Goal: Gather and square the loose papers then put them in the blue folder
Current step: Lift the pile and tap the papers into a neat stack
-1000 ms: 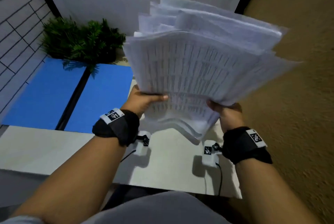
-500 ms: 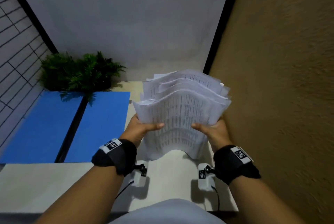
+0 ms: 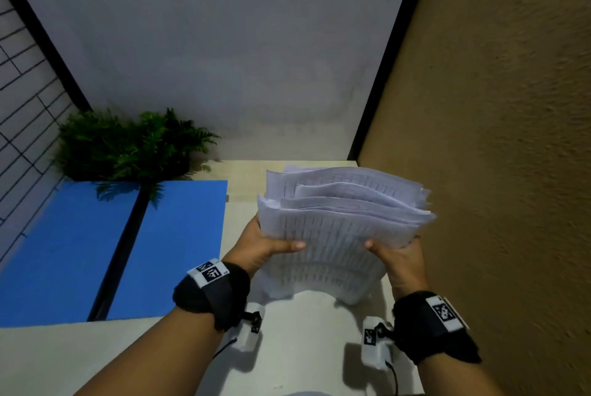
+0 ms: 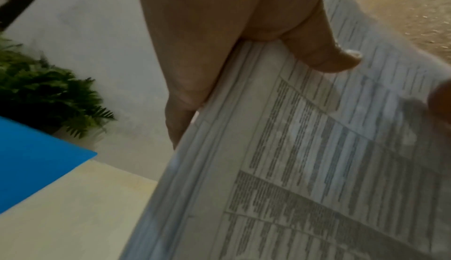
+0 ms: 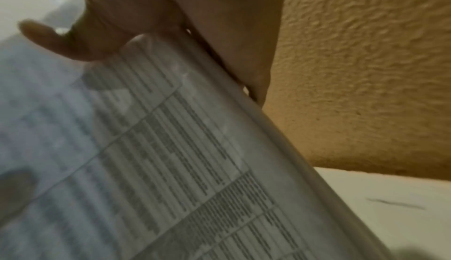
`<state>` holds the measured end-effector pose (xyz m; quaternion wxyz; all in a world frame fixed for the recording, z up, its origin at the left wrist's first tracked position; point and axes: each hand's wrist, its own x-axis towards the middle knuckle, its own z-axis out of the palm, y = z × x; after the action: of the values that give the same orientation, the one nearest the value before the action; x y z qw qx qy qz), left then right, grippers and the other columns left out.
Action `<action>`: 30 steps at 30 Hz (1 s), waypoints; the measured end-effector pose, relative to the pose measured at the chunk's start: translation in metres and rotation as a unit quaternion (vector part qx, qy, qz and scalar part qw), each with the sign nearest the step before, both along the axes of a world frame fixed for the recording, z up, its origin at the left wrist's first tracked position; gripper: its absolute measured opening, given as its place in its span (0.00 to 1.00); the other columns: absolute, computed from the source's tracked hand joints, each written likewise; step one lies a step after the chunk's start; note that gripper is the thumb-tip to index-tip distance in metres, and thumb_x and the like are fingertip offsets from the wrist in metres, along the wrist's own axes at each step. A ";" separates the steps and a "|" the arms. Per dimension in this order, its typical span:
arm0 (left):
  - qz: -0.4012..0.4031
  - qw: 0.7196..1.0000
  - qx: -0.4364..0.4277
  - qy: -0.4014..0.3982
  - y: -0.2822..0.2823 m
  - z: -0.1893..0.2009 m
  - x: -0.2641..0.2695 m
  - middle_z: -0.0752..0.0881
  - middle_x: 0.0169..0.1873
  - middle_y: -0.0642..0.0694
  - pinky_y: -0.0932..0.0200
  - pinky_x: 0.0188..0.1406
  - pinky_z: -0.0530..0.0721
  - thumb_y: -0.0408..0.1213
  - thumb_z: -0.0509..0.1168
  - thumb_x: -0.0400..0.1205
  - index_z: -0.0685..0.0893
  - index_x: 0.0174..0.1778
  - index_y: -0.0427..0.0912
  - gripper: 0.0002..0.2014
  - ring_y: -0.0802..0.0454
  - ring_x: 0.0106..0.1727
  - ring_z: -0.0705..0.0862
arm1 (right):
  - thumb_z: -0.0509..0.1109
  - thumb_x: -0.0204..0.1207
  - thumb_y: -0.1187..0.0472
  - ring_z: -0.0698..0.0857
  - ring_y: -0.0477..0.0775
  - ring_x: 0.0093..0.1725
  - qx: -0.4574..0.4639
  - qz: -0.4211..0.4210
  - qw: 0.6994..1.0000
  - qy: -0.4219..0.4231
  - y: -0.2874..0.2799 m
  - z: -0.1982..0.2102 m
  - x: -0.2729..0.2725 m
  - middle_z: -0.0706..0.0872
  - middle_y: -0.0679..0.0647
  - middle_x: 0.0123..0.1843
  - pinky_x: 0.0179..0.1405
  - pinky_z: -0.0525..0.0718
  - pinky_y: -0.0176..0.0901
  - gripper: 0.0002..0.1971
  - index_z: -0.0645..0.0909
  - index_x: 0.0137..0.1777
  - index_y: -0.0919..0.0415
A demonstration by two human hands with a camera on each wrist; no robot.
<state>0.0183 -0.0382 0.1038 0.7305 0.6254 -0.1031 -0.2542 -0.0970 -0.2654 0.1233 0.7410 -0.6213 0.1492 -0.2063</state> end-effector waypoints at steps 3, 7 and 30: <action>-0.008 1.000 -0.010 -0.016 -0.004 0.006 -0.002 0.89 0.62 0.41 0.53 0.57 0.88 0.31 0.85 0.57 0.78 0.72 0.41 0.44 0.45 0.64 0.87 | 0.87 0.44 0.58 0.87 0.63 0.63 -0.019 0.039 0.999 0.027 0.010 0.001 -0.001 0.88 0.62 0.63 0.55 0.89 0.57 0.46 0.79 0.69 0.61; 0.026 0.998 -0.029 -0.040 -0.004 0.021 -0.001 0.89 0.61 0.45 0.56 0.56 0.88 0.35 0.84 0.57 0.77 0.71 0.43 0.44 0.48 0.63 0.87 | 0.89 0.45 0.56 0.86 0.64 0.64 0.010 0.011 1.000 0.013 0.005 0.010 -0.008 0.86 0.63 0.65 0.55 0.89 0.60 0.51 0.74 0.72 0.58; 0.297 0.940 0.029 -0.167 -0.034 0.070 -0.035 0.85 0.55 0.45 0.46 0.62 0.84 0.61 0.71 0.72 0.83 0.55 0.51 0.22 0.46 0.58 0.84 | 0.69 0.73 0.44 0.73 0.31 0.63 -0.329 -0.110 0.936 -0.068 0.008 0.042 -0.008 0.70 0.40 0.62 0.57 0.83 0.37 0.10 0.82 0.51 0.44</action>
<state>-0.0168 -0.0718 0.1737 0.7264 0.6822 -0.0252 0.0794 -0.1054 -0.2578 0.1653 0.4765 -0.7941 0.0897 -0.3664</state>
